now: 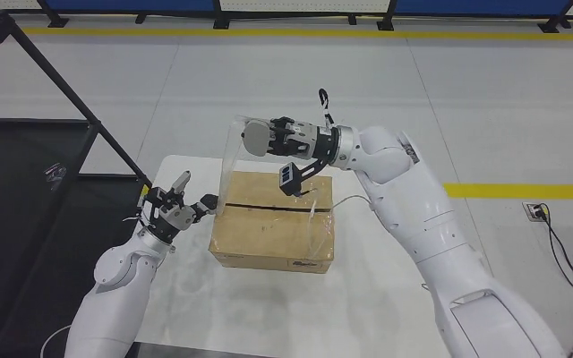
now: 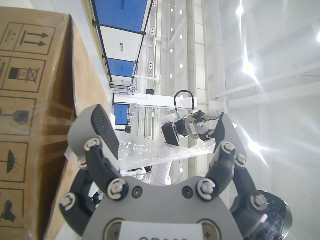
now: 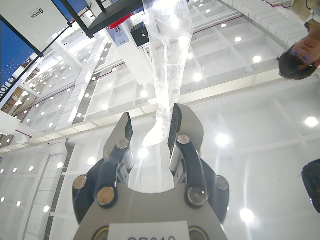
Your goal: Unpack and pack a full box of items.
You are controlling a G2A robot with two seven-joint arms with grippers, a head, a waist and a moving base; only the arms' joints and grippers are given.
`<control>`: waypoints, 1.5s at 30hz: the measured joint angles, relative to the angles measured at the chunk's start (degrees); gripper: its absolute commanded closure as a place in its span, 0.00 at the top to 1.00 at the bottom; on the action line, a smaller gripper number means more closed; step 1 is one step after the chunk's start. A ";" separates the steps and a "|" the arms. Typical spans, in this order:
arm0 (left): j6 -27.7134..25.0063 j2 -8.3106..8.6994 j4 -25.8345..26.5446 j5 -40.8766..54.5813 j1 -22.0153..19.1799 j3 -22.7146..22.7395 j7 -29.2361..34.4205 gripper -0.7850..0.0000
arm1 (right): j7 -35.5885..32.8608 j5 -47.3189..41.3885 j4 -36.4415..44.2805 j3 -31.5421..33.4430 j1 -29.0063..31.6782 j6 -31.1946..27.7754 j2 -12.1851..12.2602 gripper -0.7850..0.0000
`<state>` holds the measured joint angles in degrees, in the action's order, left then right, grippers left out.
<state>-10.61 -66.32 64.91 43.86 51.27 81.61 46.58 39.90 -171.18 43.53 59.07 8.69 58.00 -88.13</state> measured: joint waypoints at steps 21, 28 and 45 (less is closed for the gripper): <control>0.57 -0.50 0.55 -2.80 -0.61 -2.39 -0.49 1.00 | -15.54 11.80 -1.84 -4.81 -0.32 0.00 3.63 0.40; 0.60 -0.68 0.24 -3.06 -0.97 -2.89 -0.68 1.00 | -24.17 18.56 -2.64 -6.76 -0.93 0.00 4.91 0.36; -0.03 -0.84 1.17 -3.28 -0.36 -2.78 -0.87 1.00 | -46.20 32.63 -6.41 -13.01 -2.77 0.00 6.43 0.39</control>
<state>-10.64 -67.16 66.07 40.58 50.92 78.83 45.71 -6.30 -138.55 37.12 46.06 5.92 58.00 -81.70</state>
